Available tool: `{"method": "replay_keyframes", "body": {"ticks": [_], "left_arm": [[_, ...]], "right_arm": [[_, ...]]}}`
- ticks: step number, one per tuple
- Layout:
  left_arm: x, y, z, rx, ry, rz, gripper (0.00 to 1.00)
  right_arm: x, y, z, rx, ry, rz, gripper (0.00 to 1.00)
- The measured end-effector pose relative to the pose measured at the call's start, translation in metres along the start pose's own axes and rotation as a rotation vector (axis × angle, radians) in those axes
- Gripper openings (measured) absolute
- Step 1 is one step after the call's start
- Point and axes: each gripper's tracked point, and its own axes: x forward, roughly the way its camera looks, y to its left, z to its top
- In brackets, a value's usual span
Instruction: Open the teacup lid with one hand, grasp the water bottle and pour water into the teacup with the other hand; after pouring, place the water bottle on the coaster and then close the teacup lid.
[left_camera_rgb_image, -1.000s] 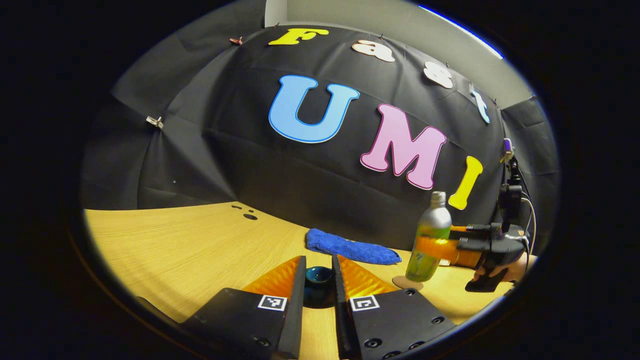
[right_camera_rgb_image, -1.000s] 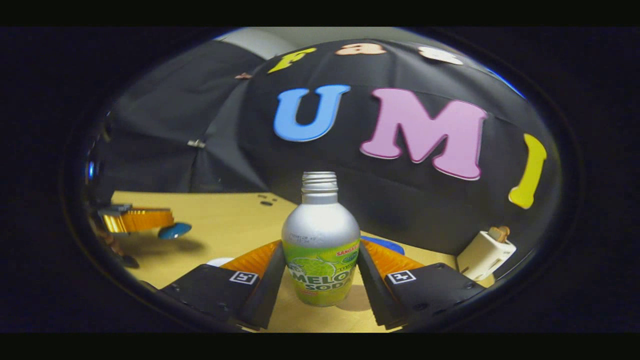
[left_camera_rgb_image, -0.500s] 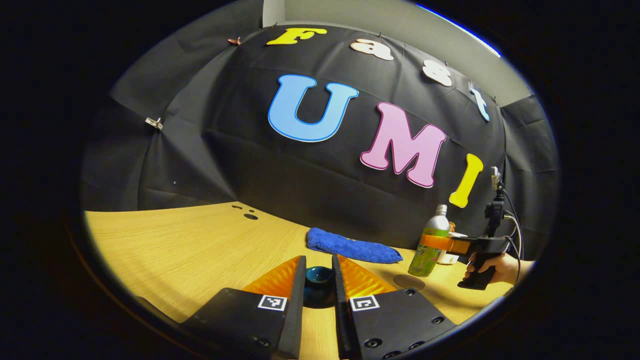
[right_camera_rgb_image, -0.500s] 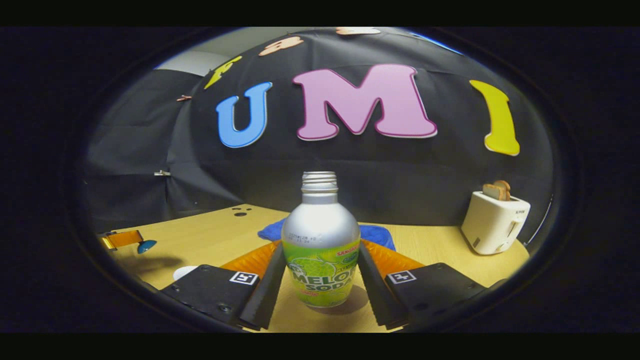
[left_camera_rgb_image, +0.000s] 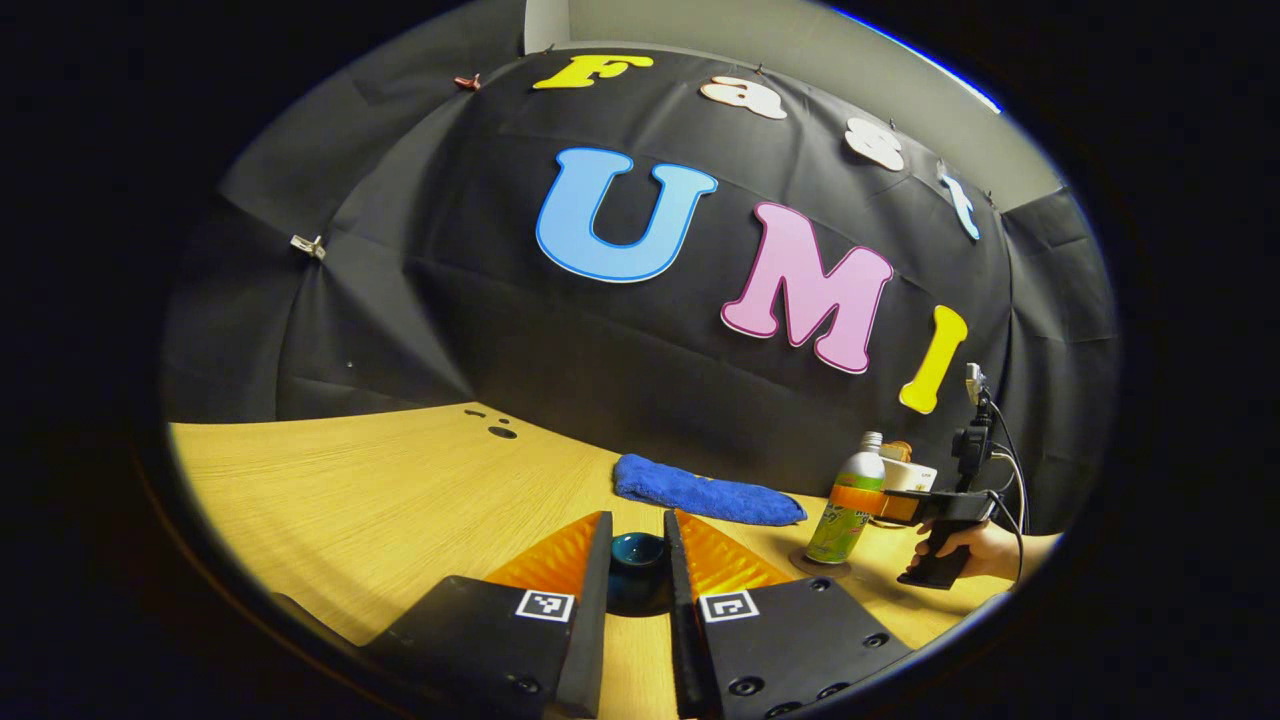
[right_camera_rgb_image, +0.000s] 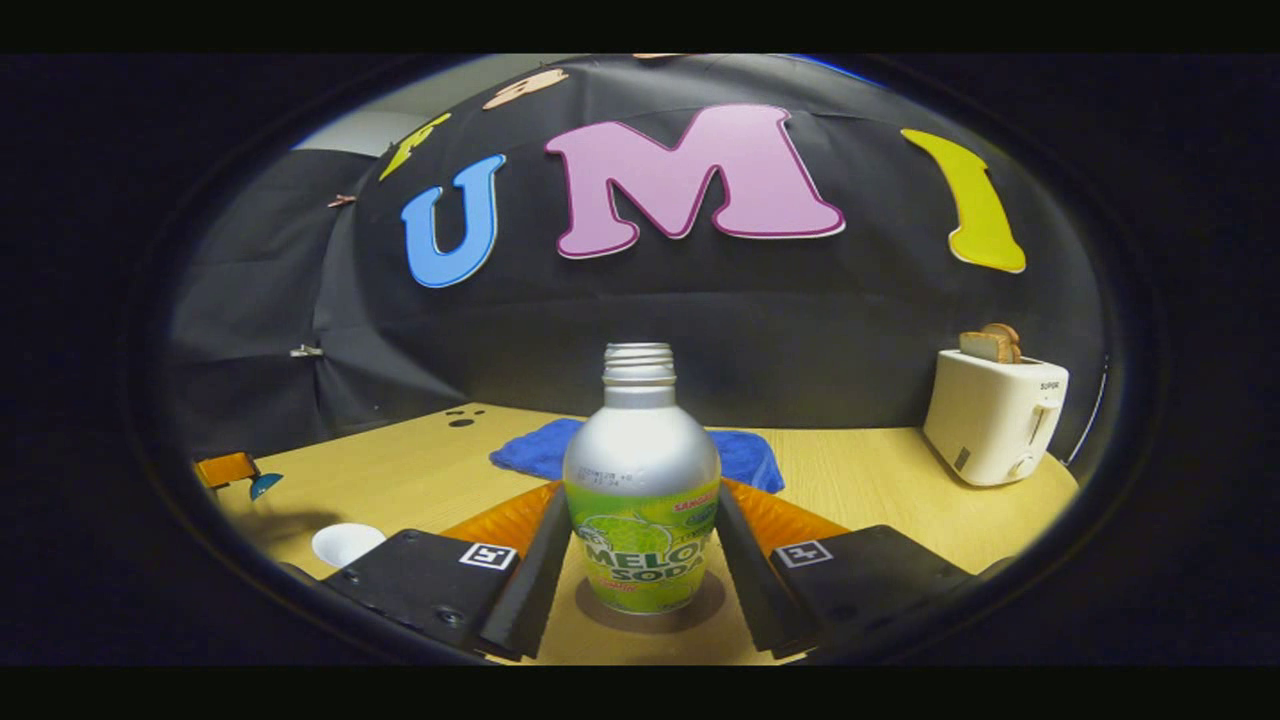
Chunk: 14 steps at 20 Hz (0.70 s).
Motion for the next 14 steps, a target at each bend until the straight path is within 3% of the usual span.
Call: {"method": "replay_keyframes", "body": {"ticks": [13, 14], "left_arm": [[0.001, 0.000, -0.003, 0.021, 0.012, 0.011, 0.31], [0.001, 0.000, -0.004, 0.022, 0.013, 0.012, 0.31]], "right_arm": [[-0.012, -0.003, -0.013, 0.067, 0.030, 0.022, 0.83], [-0.015, -0.002, -0.013, 0.066, 0.029, 0.027, 0.90]]}}
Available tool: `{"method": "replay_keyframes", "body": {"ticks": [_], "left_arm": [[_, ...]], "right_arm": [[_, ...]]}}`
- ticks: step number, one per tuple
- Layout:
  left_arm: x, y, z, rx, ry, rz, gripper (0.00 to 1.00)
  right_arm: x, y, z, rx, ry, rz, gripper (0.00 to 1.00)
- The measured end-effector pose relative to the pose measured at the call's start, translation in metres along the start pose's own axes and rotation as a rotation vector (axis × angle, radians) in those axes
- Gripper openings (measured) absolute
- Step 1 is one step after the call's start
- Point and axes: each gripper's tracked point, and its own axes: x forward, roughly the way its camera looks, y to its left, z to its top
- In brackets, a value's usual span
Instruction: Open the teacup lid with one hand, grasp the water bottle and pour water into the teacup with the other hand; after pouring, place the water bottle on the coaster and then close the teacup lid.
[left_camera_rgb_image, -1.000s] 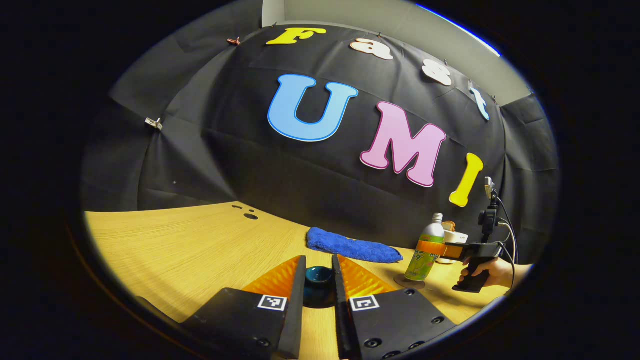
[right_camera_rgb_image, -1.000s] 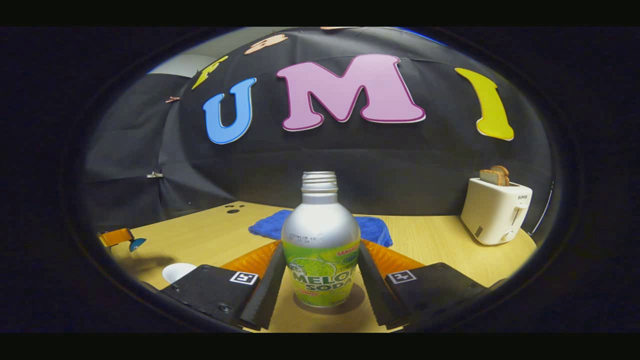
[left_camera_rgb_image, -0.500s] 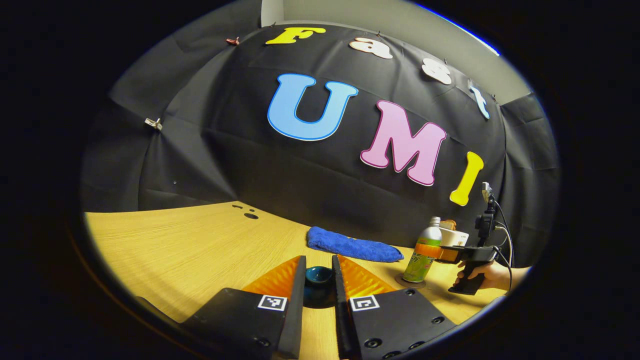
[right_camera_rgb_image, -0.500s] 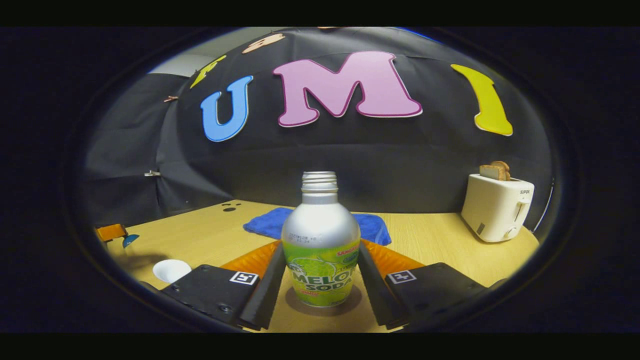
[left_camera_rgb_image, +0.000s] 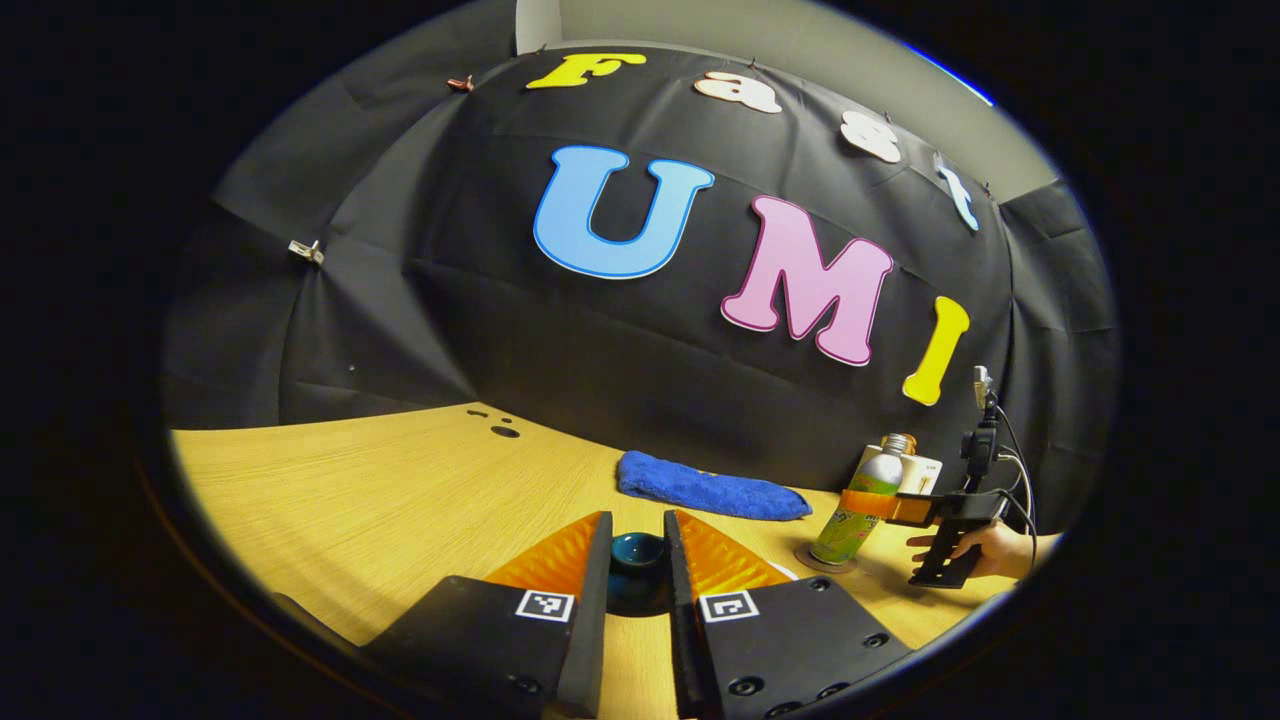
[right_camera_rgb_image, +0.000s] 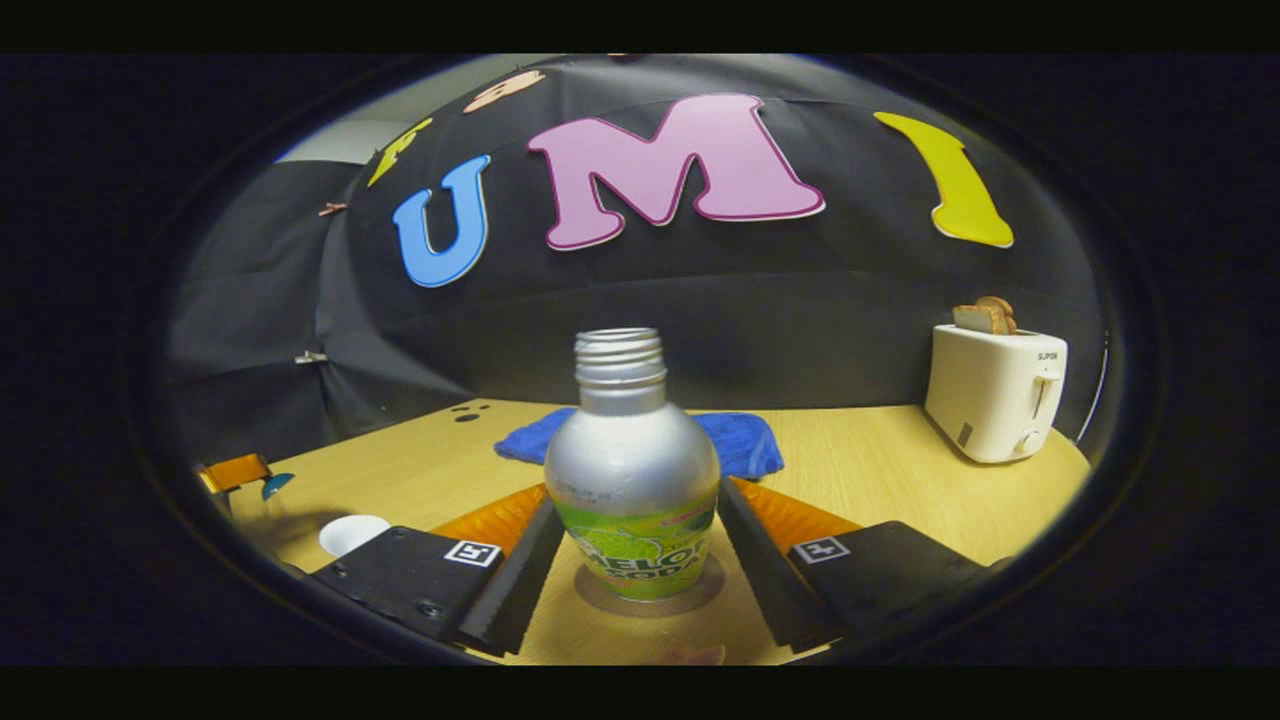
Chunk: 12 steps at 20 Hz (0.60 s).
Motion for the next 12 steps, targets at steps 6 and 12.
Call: {"method": "replay_keyframes", "body": {"ticks": [6, 12], "left_arm": [[-0.001, -0.002, 0.000, 0.027, -0.004, 0.007, 0.31], [0.000, -0.010, -0.001, 0.093, -0.008, 0.008, 0.31]], "right_arm": [[-0.025, -0.004, -0.001, -0.097, -0.008, -0.009, 0.96], [-0.077, -0.005, -0.016, -0.093, 0.030, -0.048, 0.97]]}}
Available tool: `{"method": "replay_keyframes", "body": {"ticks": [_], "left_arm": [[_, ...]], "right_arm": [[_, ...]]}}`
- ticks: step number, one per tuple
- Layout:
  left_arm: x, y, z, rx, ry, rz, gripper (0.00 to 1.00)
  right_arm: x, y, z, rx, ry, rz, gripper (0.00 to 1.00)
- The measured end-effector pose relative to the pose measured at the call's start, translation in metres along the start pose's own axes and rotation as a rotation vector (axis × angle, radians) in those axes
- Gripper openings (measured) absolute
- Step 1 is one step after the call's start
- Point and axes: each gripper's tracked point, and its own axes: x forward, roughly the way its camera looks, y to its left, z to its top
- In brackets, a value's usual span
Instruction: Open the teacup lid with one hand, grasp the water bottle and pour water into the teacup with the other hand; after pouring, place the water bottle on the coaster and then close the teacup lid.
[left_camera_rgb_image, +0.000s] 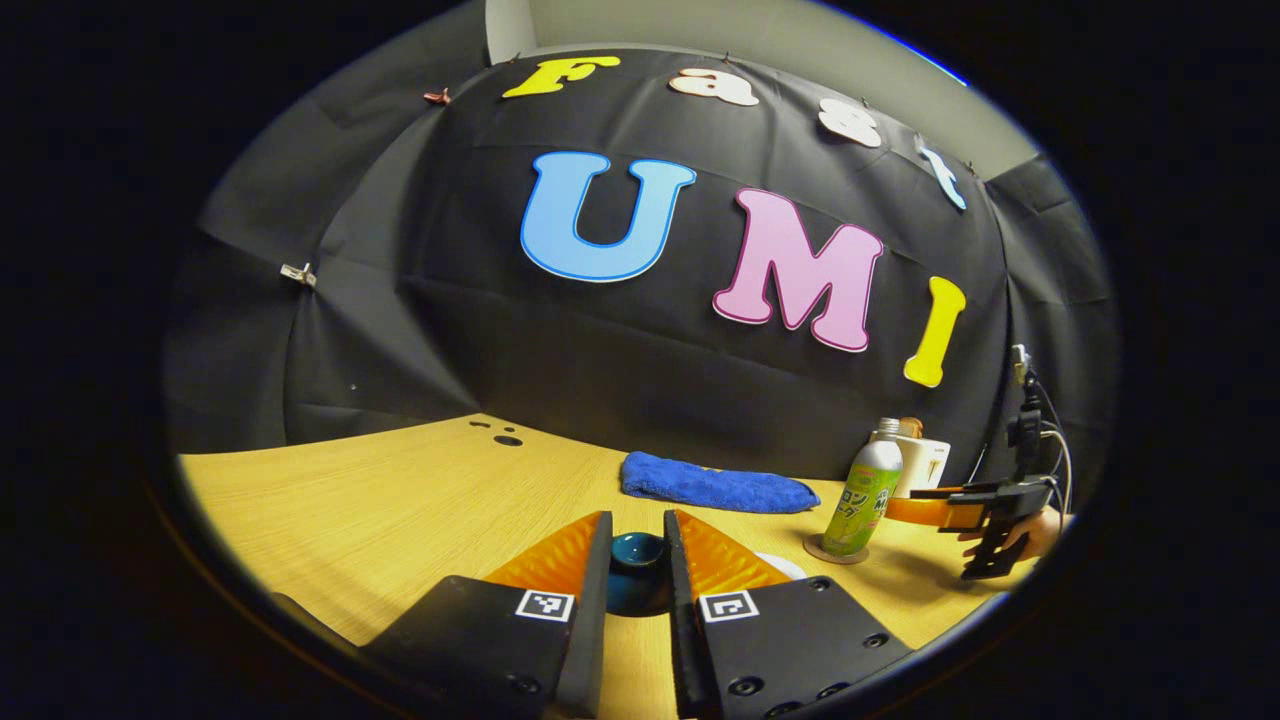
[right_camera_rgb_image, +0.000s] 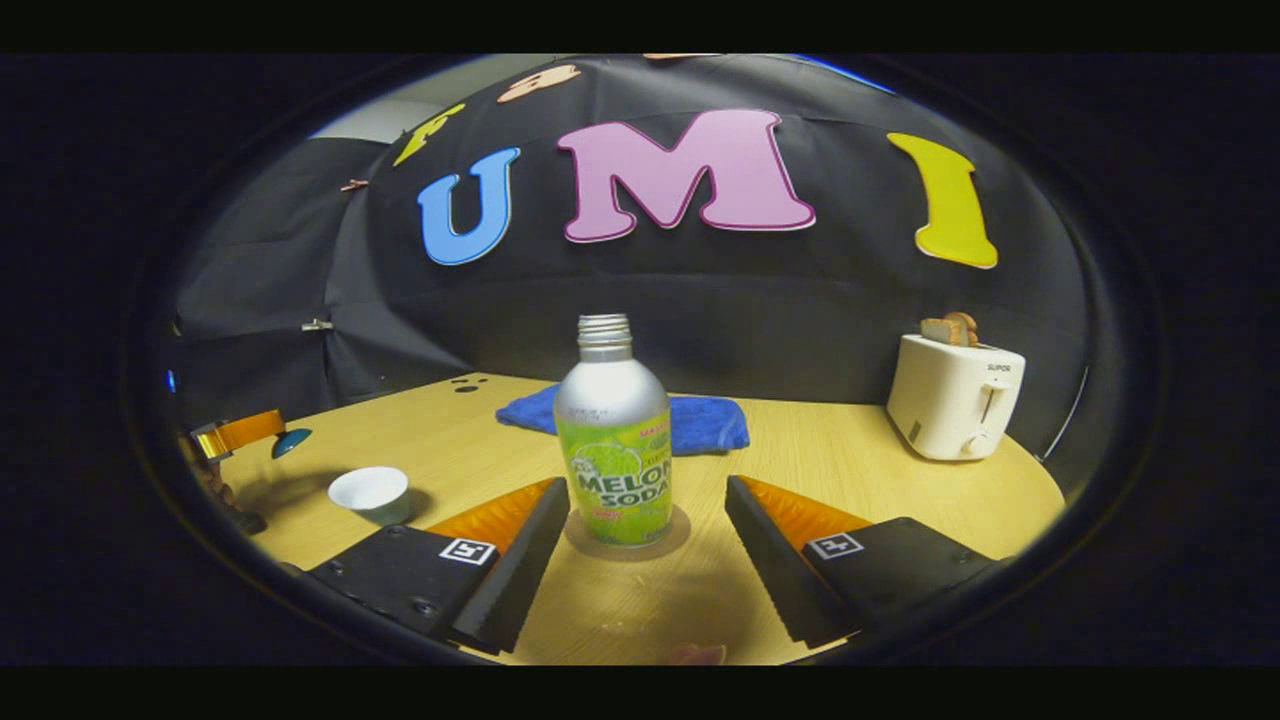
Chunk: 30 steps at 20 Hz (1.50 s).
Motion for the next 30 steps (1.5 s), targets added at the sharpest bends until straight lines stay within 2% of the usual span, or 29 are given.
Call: {"method": "replay_keyframes", "body": {"ticks": [5, 8, 9, 13, 16, 17, 19, 21, 26, 30], "left_arm": [[0.002, -0.026, 0.002, -0.023, -0.015, -0.062, 0.31], [0.007, -0.039, 0.000, -0.022, -0.018, -0.080, 0.29], [0.010, -0.042, -0.003, -0.018, -0.011, -0.083, 0.31], [0.020, -0.063, -0.016, 0.006, 0.038, -0.111, 0.31], [0.026, -0.074, -0.022, 0.043, 0.061, -0.129, 0.31], [0.027, -0.078, -0.025, 0.046, 0.067, -0.137, 0.31], [0.029, -0.081, -0.025, 0.061, 0.067, -0.136, 0.34], [0.034, -0.086, -0.027, 0.084, 0.068, -0.135, 0.31], [0.045, -0.095, -0.038, 0.170, 0.103, -0.120, 0.31], [0.051, -0.097, -0.044, 0.185, 0.144, -0.121, 0.31]], "right_arm": [[-0.043, 0.016, -0.003, -0.011, -0.091, 0.004, 0.96], [-0.053, 0.011, -0.007, -0.026, -0.132, 0.001, 0.96], [-0.055, 0.009, -0.009, -0.020, -0.131, 0.004, 0.96], [-0.062, 0.008, 0.000, 0.036, -0.188, 0.027, 0.97], [-0.062, 0.014, -0.001, 0.007, -0.193, 0.040, 0.96], [-0.060, 0.008, -0.002, -0.027, -0.190, 0.018, 0.96], [-0.061, 0.001, -0.002, -0.015, -0.191, -0.022, 0.97], [-0.060, -0.002, -0.001, -0.011, -0.194, -0.048, 0.96], [-0.062, 0.003, -0.001, -0.012, -0.193, -0.029, 0.96], [-0.062, 0.002, -0.001, -0.012, -0.193, -0.025, 0.96]]}}
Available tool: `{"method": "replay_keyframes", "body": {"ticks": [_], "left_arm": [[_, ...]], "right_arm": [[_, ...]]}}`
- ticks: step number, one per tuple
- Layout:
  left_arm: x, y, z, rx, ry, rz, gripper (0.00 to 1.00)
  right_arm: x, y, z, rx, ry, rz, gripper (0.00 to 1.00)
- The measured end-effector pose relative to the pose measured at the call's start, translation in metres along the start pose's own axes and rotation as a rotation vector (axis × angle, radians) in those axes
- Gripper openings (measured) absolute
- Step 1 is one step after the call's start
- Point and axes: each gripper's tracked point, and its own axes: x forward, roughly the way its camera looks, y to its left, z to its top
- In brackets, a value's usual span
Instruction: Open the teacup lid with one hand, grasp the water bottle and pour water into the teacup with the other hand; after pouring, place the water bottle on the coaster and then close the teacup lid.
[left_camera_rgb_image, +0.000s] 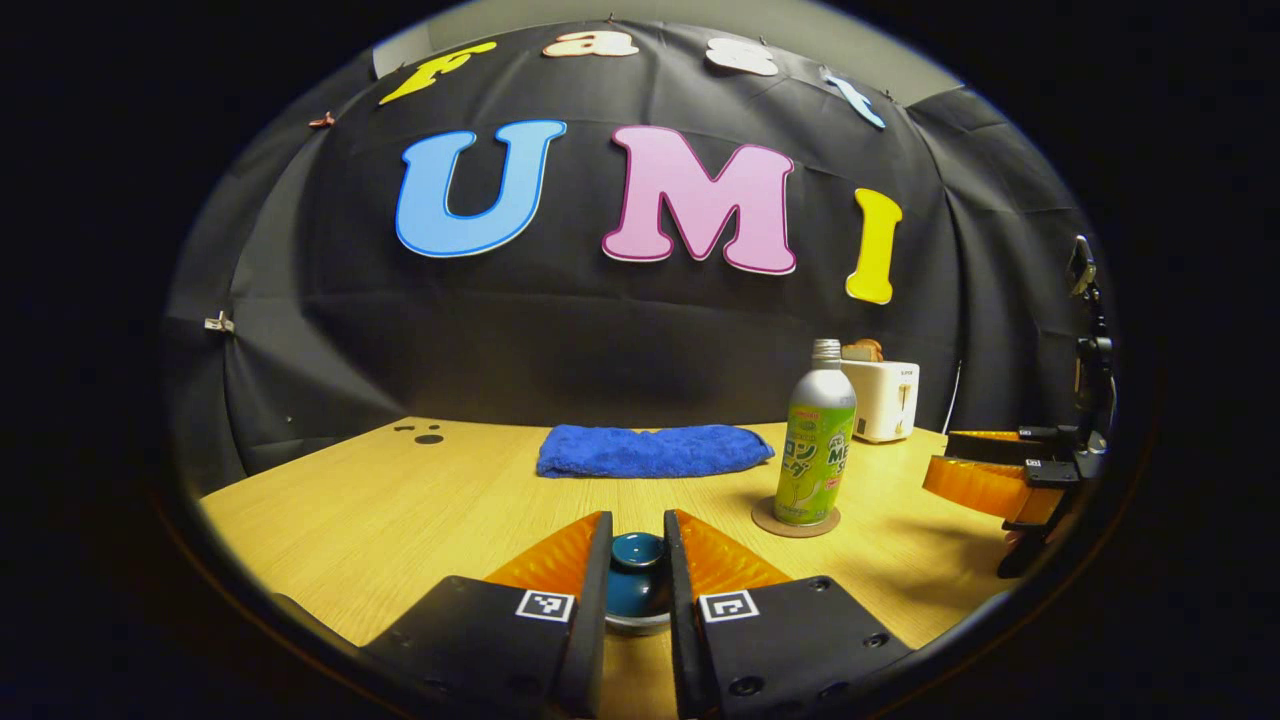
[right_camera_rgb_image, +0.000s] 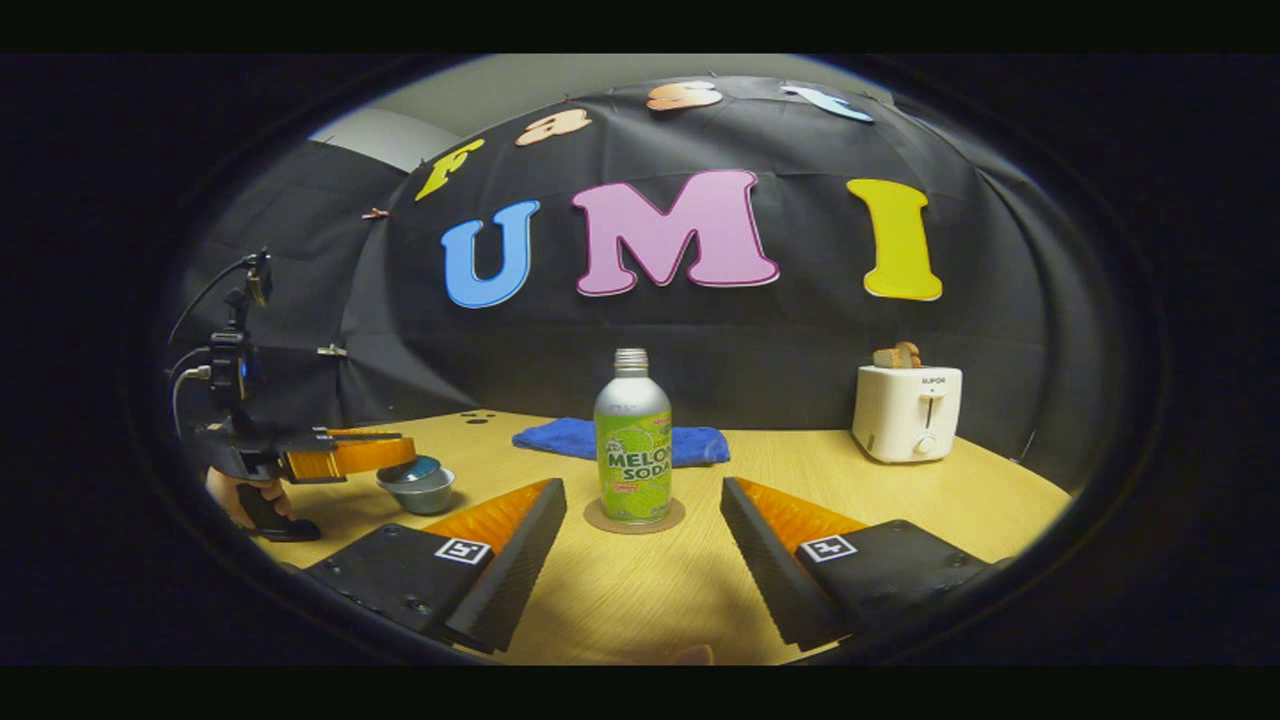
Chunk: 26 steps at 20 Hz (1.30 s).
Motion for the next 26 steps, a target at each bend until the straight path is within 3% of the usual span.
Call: {"method": "replay_keyframes", "body": {"ticks": [12, 17, 18, 21, 26], "left_arm": [[0.006, -0.005, -0.008, 0.026, 0.063, -0.009, 0.31], [0.005, -0.004, -0.009, 0.026, 0.062, 0.001, 0.39], [0.004, -0.004, -0.009, 0.024, 0.058, 0.005, 0.48], [-0.002, -0.003, -0.005, 0.020, 0.030, 0.020, 0.65], [-0.020, -0.005, 0.007, 0.026, -0.070, 0.062, 0.72]], "right_arm": [[-0.001, 0.001, 0.000, 0.000, 0.000, 0.005, 0.96], [-0.002, 0.001, 0.000, 0.000, 0.000, 0.005, 0.96], [-0.002, 0.001, 0.000, 0.000, 0.000, 0.005, 0.96], [-0.002, 0.001, 0.000, 0.000, 0.000, 0.004, 0.96], [-0.002, 0.001, 0.000, 0.000, 0.001, 0.004, 0.96]]}}
